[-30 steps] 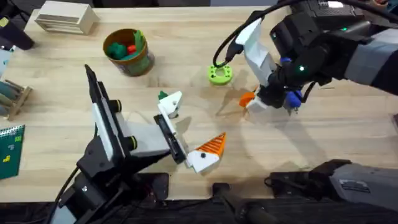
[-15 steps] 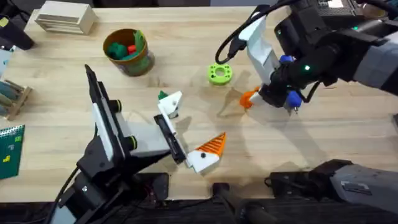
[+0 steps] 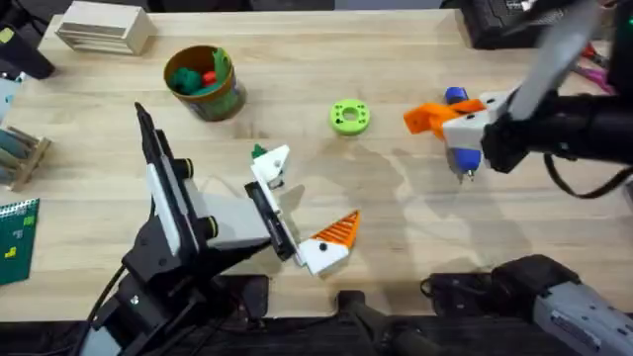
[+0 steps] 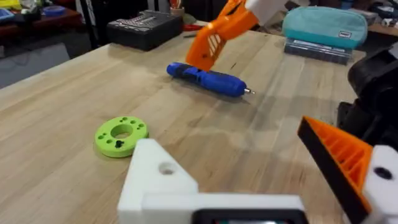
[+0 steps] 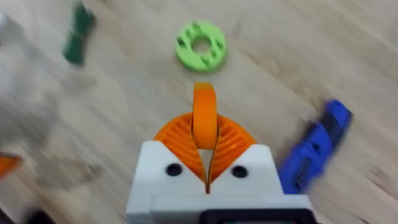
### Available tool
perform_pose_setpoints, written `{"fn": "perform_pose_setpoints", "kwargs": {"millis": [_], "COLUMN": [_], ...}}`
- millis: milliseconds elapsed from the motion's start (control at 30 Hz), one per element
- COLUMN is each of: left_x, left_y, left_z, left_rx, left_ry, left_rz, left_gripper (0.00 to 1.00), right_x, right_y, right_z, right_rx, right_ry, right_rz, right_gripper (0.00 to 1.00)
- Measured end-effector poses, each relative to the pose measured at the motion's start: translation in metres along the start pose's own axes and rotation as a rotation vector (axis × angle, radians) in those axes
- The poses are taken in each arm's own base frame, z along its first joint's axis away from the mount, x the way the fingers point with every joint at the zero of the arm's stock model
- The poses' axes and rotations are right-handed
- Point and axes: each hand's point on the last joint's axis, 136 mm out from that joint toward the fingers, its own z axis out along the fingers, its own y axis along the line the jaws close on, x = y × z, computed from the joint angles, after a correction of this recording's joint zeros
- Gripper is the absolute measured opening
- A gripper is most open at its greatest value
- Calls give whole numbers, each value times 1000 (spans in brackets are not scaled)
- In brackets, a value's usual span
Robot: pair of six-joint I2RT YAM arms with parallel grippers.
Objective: Pick up the gripper from the table and insert it into the empty holder that is missing its gripper. Then pick up a screw, insert it into the mounting hole, and use the screwdriver to tighten it. Finally, clean up the table by picking up the vegetable and placing it into the bucket.
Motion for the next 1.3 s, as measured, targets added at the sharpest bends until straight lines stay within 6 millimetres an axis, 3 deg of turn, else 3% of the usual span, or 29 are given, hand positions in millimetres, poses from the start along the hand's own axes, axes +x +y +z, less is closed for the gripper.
{"fn": "perform_pose_setpoints", "kwargs": {"millis": [33, 100, 133, 267, 333, 367, 967, 1300], "left_x": [0, 0, 0, 0, 0, 0, 0, 0], "left_y": [0, 0, 0, 0, 0, 0, 0, 4], "left_z": [0, 0, 0, 0, 0, 0, 0, 0], "left_rx": [0, 0, 0, 0, 0, 0, -1, -21], "left_ry": [0, 0, 0, 0, -1, -1, -1, -1], "left_rz": [0, 0, 0, 0, -13, -46, -132, -141], "left_gripper": [987, 987, 987, 987, 987, 987, 987, 987], "right_x": [-6, -30, -23, -20, -28, -25, -29, -38], "right_y": [3, 36, 53, 78, 116, 125, 140, 146], "right_z": [0, 25, 41, 56, 71, 74, 59, 78], "right_rx": [-18, -292, -435, -618, -880, -936, -1074, -1098], "right_ry": [-62, -313, -261, -143, 36, 106, 218, 234], "right_rz": [34, 321, 526, 711, 884, 932, 1005, 1040], "right_gripper": [19, 19, 19, 19, 19, 19, 19, 19]}}
